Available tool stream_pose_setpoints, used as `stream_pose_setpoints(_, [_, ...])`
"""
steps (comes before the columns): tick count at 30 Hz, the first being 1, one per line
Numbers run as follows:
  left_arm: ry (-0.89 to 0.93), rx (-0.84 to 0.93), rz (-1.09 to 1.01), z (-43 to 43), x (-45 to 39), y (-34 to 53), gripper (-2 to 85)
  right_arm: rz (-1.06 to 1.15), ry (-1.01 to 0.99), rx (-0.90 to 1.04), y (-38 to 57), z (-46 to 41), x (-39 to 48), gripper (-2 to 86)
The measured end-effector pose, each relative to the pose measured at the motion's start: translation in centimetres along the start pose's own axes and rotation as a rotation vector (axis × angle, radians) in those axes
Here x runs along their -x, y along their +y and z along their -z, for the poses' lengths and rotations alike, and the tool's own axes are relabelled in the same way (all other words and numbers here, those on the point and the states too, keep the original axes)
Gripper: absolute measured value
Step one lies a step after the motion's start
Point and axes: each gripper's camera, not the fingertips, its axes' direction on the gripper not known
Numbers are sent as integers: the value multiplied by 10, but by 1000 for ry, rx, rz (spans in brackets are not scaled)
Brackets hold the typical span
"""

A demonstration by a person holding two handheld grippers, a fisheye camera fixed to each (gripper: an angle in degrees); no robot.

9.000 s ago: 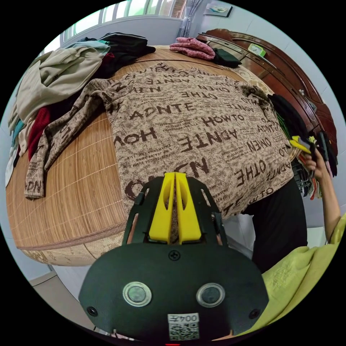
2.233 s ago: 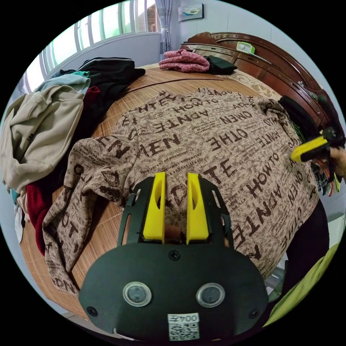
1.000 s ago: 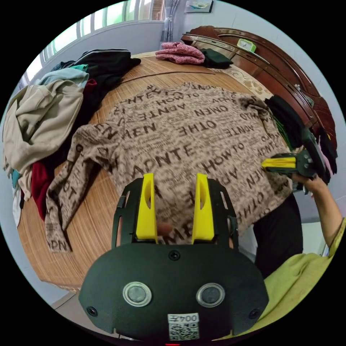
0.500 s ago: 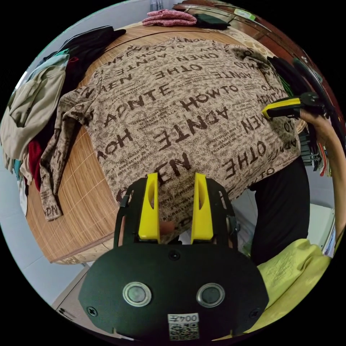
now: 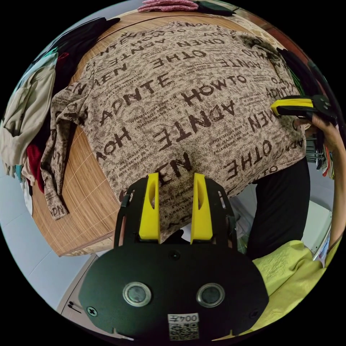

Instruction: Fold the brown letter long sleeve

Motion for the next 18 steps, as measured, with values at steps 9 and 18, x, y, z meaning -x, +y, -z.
stream_pose_setpoints(9, [-1, 6, 4, 19, 9, 1, 128, 24, -37, -81, 66, 21, -27, 1])
stream_pose_setpoints(18, [6, -16, 0, 29, 22, 16, 129, -58, -170, -398, 170, 63, -71, 110])
